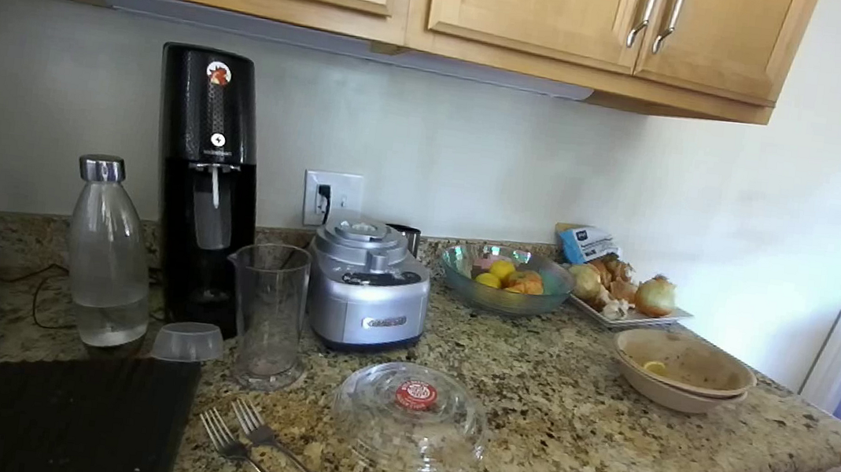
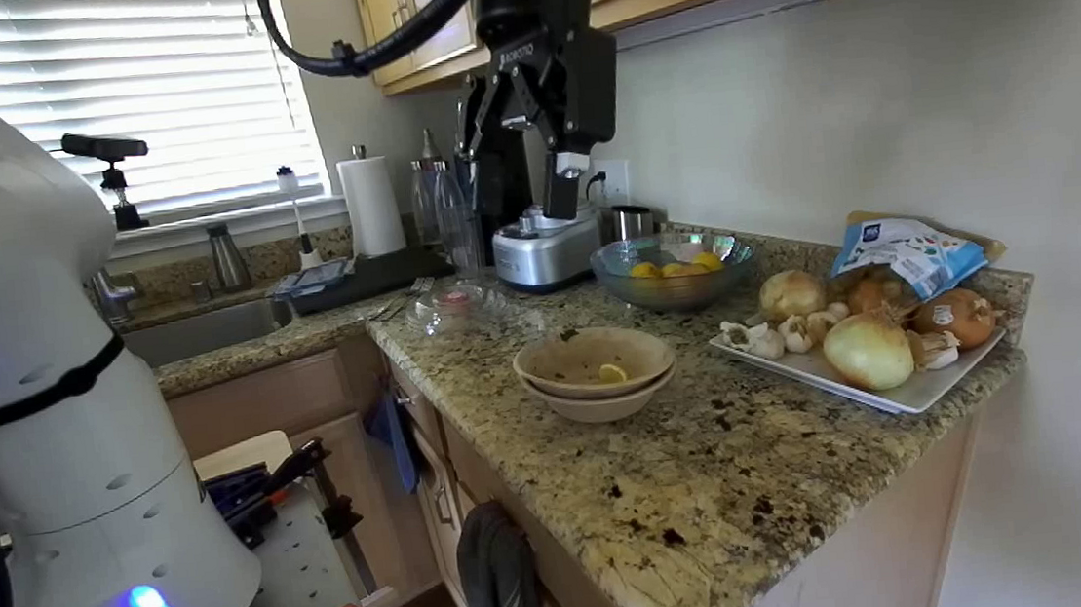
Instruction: Unstack the bowls
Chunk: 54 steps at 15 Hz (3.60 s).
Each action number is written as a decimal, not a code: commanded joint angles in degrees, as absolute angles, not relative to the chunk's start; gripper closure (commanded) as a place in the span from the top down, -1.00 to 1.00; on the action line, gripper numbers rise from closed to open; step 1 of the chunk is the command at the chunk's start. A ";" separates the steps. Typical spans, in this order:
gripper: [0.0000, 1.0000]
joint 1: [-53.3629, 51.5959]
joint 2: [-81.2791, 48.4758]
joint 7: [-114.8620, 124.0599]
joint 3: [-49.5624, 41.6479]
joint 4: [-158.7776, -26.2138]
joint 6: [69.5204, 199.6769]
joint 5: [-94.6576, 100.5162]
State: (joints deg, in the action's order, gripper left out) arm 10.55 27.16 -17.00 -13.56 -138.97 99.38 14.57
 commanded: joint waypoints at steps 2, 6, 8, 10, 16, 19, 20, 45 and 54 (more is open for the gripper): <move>1.00 9.10 27.39 -15.93 -12.86 -140.03 100.41 11.85; 1.00 6.45 28.43 -13.57 -10.22 -143.60 104.32 5.01; 1.00 5.43 28.64 -12.04 -9.20 -145.48 108.14 0.71; 1.00 4.55 28.36 -12.98 -8.32 -147.36 112.23 -0.86; 1.00 5.06 26.86 -14.14 -8.53 -144.58 108.85 0.55; 1.00 5.08 26.65 -13.34 -9.11 -145.71 110.80 -1.45; 1.00 5.04 26.50 -13.18 -9.28 -146.14 111.43 -2.37; 1.00 7.23 14.32 27.18 -0.90 -157.03 147.38 -8.29; 0.98 5.80 6.59 37.82 -0.17 -157.22 150.71 -9.93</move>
